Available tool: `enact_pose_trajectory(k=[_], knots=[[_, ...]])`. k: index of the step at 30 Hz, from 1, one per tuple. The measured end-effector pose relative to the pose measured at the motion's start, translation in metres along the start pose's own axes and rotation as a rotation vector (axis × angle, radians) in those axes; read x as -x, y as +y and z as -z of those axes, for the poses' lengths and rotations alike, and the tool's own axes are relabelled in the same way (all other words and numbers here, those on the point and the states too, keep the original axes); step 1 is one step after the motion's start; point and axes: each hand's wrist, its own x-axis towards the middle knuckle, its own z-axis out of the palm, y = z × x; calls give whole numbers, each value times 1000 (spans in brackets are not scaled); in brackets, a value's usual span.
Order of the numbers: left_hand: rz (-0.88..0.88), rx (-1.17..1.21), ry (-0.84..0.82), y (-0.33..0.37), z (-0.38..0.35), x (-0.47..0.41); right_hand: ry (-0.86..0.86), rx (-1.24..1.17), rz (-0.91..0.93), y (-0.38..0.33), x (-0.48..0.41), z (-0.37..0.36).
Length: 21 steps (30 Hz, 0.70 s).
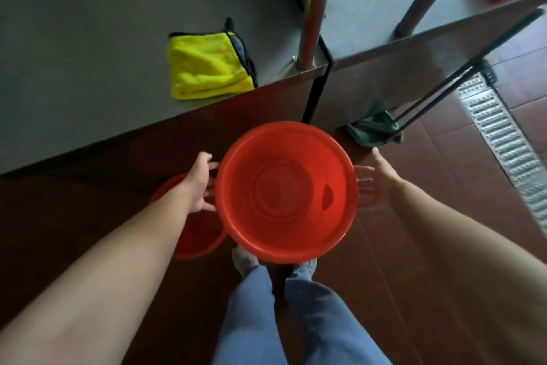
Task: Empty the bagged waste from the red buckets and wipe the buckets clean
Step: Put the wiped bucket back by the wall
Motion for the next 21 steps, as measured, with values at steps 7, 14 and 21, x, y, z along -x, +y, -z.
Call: enact_pose_trajectory(k=[7, 14, 21], knots=[[-43, 36, -23, -8, 50, 129, -64, 126, 65, 7, 121, -16], [-95, 2, -128, -10, 122, 213, -95, 245, 145, 4, 223, -47], [-185, -105, -144, -7, 227, 296, -227, 443, 174, 7, 334, -117]])
